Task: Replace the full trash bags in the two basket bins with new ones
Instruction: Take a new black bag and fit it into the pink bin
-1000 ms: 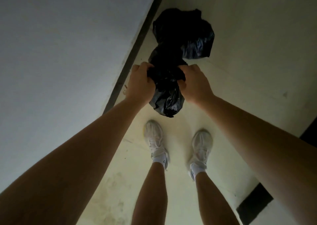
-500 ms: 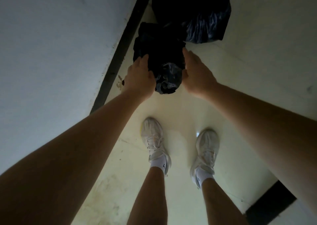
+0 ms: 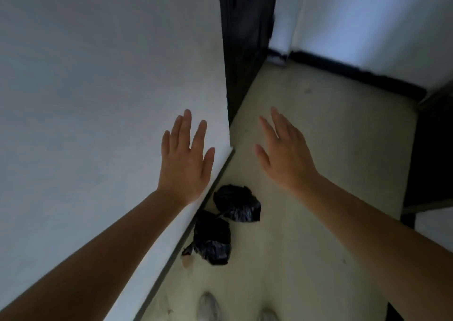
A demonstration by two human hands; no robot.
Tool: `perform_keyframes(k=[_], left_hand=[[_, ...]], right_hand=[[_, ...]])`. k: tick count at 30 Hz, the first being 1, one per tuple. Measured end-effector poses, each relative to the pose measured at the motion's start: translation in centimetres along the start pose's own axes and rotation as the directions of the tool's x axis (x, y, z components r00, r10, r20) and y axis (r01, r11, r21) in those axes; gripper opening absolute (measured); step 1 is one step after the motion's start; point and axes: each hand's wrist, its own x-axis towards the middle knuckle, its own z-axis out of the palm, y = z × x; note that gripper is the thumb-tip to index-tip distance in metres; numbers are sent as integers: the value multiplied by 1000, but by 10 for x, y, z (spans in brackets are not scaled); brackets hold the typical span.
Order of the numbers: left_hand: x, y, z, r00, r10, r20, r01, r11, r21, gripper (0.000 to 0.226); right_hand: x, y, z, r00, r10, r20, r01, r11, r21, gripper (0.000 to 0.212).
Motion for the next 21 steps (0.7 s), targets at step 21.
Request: perform_keyframes(k=[21], left_hand=[[-438, 3, -578, 555, -448, -701, 815, 459, 352, 59]], right_hand=[[-70, -501, -325, 485, -775, -405, 874, 436, 214, 59]])
